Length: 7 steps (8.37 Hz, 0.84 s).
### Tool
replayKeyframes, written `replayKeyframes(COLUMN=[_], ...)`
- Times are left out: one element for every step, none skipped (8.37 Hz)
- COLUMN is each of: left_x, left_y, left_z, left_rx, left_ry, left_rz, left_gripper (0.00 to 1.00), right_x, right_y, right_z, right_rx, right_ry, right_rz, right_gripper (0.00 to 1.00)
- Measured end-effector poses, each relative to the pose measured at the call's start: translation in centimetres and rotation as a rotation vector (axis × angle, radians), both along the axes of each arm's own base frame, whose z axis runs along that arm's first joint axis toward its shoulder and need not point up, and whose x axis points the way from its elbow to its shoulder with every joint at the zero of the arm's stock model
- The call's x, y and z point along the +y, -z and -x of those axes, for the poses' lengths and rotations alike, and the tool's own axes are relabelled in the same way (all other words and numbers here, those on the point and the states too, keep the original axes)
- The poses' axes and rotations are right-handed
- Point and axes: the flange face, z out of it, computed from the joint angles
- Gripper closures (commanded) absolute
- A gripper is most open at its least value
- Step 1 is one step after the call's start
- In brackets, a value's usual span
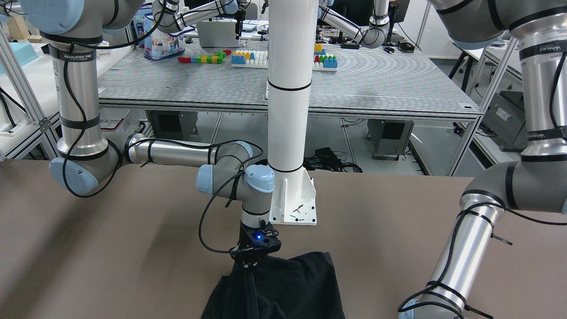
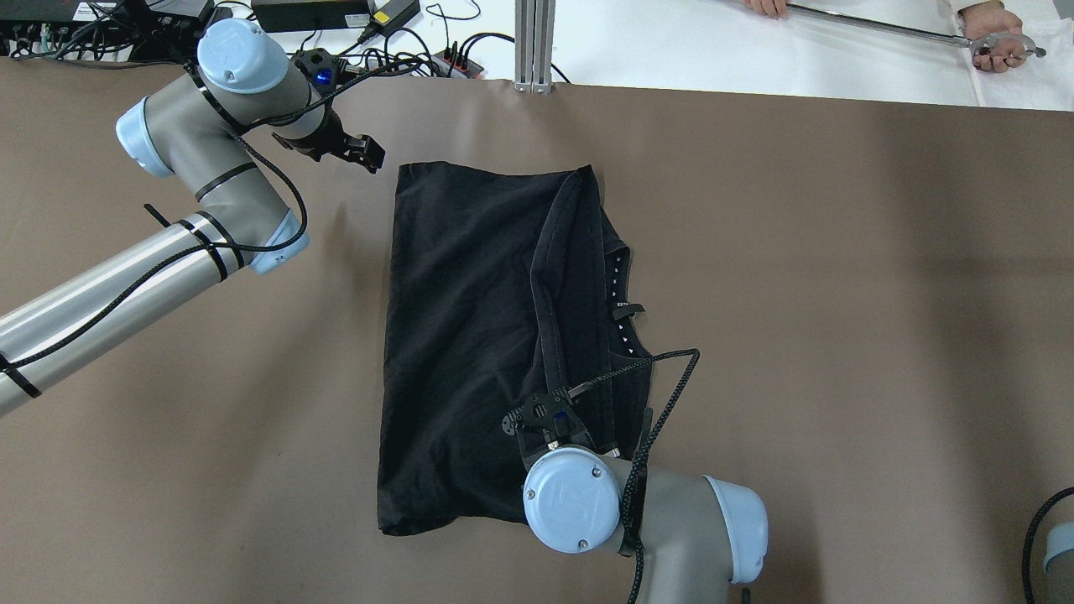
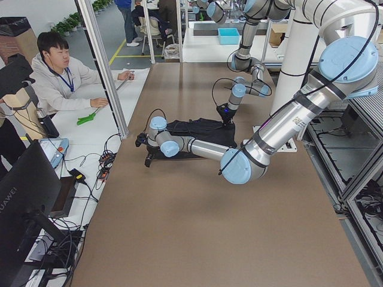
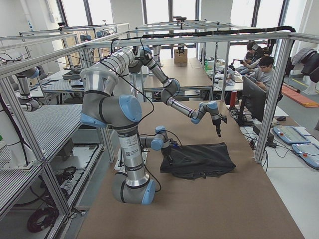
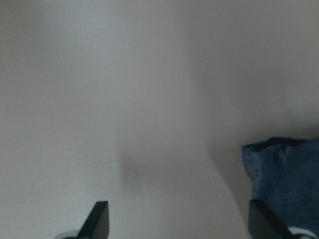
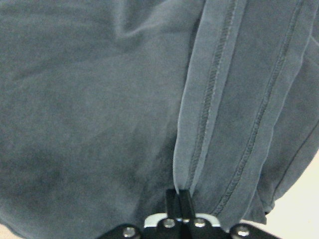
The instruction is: Fold clothes
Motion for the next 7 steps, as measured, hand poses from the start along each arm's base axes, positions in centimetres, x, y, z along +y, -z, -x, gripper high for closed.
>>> replayKeyframes(left_x=[0.0,0.1,0.1,0.1,0.1,0.2,0.2], left_y=[-0.1,-0.2,-0.3,-0.3,-0.4,-0.4,-0.4], left_z=[0.0,0.0,0.0,-0.1,-0.1,-0.1,-0.2], left_rx=[-0.001,-0.001,-0.001,-0.001,-0.001,-0.002,-0.002], left_ry=[0.0,-0.001,-0.001,-0.002,-0.002,-0.003,-0.003], left_rz=[0.001,0.002,0.002,0.002,0.003,0.003,0.003], left_gripper=[0.0,0.0,0.0,0.0,0.0,0.0,0.0], right_x=[0.1,0.2,0.3,0.6,1.0,1.2,1.9], right_y=[-0.2,-0.7,-1.5,-2.6,-3.7,-4.9,-5.6], right_z=[-0.5,-1.5,-3.0,-4.7,-6.2,-7.0,-7.1], right_rx=[-0.002,-0.005,-0.006,-0.003,0.003,0.013,0.013], right_ry=[-0.001,-0.004,-0.009,-0.012,-0.018,-0.037,-0.076], right_rz=[-0.001,-0.002,-0.002,-0.001,0.004,0.012,0.028], right_gripper=[1.0,1.0,1.0,1.0,0.97,0.66,0.15])
